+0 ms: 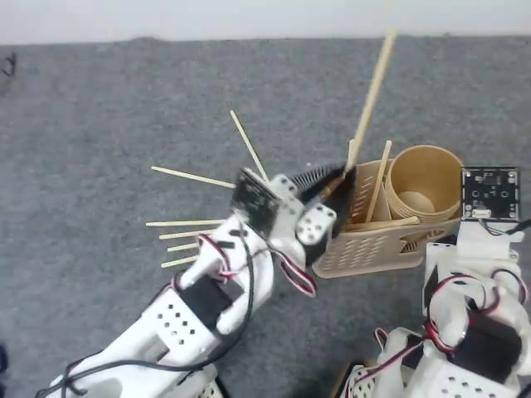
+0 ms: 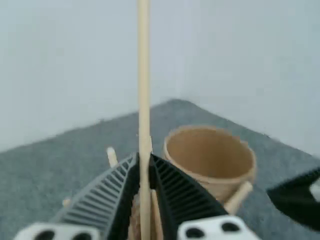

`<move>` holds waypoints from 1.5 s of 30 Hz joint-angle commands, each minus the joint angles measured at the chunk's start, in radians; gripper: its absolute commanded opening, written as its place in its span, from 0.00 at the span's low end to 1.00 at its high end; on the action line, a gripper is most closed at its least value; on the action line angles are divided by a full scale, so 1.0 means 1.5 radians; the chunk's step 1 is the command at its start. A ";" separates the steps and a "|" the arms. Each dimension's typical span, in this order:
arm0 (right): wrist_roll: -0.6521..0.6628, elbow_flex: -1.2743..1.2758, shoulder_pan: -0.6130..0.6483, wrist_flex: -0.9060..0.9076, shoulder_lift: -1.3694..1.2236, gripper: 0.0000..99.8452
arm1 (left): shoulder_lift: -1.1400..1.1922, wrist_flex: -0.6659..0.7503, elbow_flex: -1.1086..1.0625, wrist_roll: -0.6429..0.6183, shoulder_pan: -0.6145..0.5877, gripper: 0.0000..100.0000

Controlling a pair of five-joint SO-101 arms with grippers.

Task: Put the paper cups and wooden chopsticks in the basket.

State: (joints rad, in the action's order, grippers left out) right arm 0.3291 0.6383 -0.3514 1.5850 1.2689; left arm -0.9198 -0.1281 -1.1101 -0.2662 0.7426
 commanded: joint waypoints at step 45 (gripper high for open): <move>0.007 -0.003 0.005 -0.012 -0.003 0.01 | -0.093 -0.862 0.503 0.518 -0.313 0.09</move>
State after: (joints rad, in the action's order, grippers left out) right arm 0.3291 0.6383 -0.3514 1.5850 1.2689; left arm -1.1116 -1.3786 -0.4196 0.4764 0.2823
